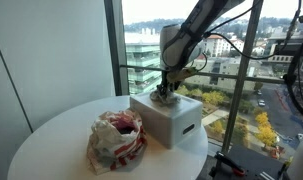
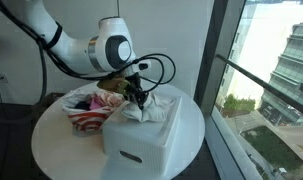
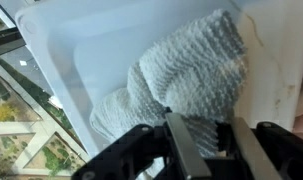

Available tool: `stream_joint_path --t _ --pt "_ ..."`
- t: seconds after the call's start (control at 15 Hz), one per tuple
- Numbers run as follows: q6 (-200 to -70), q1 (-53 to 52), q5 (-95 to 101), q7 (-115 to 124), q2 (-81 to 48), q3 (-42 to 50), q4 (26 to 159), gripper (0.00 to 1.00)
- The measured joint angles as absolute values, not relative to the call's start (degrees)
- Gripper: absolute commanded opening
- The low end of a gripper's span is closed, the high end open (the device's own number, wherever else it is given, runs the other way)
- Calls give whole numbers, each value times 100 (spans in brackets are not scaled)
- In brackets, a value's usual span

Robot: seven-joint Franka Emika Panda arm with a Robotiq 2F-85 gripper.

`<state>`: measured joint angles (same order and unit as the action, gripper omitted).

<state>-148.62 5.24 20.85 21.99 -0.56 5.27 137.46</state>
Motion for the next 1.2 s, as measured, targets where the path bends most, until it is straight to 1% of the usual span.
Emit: stream_joint_path --t 0.33,0.6,0.93,1.2 --pt "-14616 -94 2223 2299 645 -284 13767 6" --pt "-13877 -425 2218 2465 707 -880 13714 6" --pt "-13003 -622 2243 2494 640 -1196 13681 6" --pt "-12059 -850 2293 2494 767 -1430 13645 6"
